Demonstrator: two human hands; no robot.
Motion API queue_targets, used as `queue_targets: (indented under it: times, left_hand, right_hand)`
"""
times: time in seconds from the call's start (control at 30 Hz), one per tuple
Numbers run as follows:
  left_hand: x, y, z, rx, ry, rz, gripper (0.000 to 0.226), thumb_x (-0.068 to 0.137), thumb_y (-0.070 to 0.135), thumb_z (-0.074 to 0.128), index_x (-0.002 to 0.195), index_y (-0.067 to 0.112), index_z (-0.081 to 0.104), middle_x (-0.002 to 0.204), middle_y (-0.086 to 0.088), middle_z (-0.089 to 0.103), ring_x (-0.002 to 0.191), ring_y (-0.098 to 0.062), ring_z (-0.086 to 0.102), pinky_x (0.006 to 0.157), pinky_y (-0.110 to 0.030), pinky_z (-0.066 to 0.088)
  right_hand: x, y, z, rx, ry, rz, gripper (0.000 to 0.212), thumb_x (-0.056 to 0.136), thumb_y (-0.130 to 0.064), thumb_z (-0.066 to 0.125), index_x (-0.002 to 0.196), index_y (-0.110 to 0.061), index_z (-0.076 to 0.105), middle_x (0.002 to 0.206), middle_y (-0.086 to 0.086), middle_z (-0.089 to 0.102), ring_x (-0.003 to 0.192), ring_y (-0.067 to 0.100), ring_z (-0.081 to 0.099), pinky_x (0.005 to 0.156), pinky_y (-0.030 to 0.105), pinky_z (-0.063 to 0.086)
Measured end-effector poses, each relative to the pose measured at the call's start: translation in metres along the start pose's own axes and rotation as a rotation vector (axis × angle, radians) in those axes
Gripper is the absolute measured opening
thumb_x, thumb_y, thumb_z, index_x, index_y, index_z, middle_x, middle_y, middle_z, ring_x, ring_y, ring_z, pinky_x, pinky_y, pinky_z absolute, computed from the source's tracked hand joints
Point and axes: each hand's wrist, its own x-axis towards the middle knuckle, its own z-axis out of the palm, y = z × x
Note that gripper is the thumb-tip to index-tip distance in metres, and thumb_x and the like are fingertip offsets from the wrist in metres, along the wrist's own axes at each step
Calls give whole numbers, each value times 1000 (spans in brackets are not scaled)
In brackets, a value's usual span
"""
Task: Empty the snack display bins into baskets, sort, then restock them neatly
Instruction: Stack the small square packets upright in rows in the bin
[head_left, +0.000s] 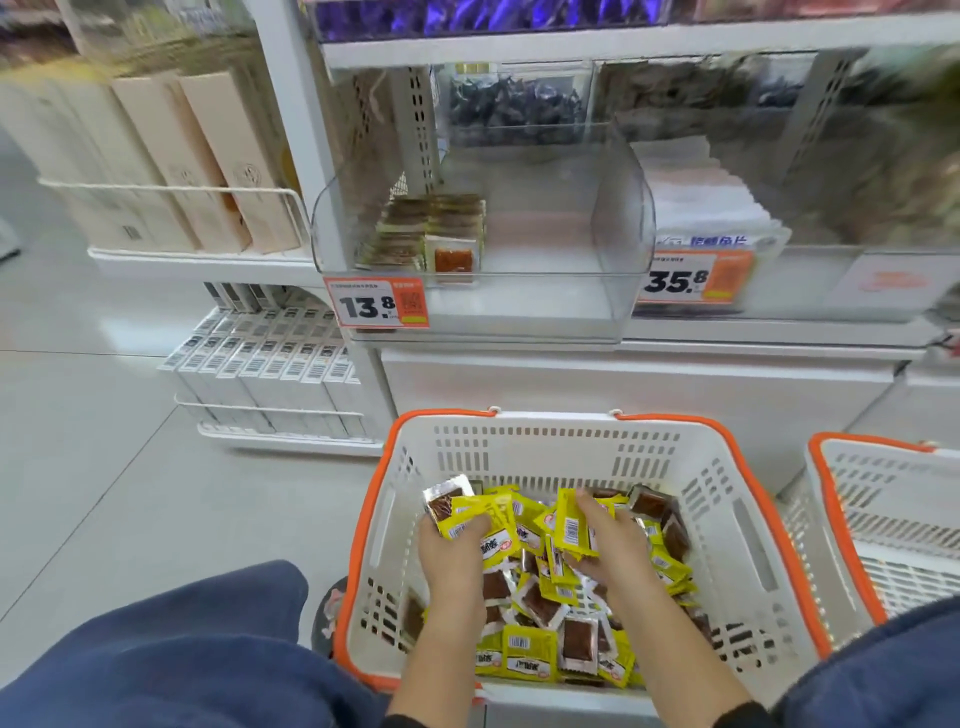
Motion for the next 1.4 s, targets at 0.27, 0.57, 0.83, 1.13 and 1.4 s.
queue_targets:
  times: [0.27,0.57,0.83,1.13,1.4]
  left_hand:
    - [-6,5,2,218,-28,161,38,81,2,69,115,13,57,108,-6,63,102,-27,61,88,-38,49]
    - [2,-1,0,87,-28,56,34,82,2,72,112,11,60,105,-9,67,100,-27,64,88,-40,51]
    - [5,5,2,209,-21,232,36,83,6,71,116,14,61,108,-5,67,103,-24,63,91,-41,51]
    - [-5,15,6,95,-34,306,27,82,5,74,103,21,65,97,5,70,94,-10,64,84,-30,48]
    - [-27,8,23,212,-368,399,22,80,22,78,100,24,68,99,12,71,96,-2,65,85,-20,50]
  right_hand:
    - [1,5,-7,-255,-8,-155,63,85,-14,73,139,-10,42,140,16,47,120,33,51,84,41,43]
    - [8,5,0,-101,-107,-48,40,86,-9,67,124,-20,59,116,6,67,101,28,65,77,45,52]
    - [2,-1,-10,36,-96,-34,59,92,-9,62,145,-7,36,154,11,29,135,31,36,94,44,43]
    - [-10,4,9,-123,-188,-55,68,94,-20,62,151,-12,27,155,7,30,135,28,39,91,44,49]
    - [-25,-13,19,181,-373,32,24,103,-25,44,102,-13,64,103,5,67,94,20,67,84,44,55]
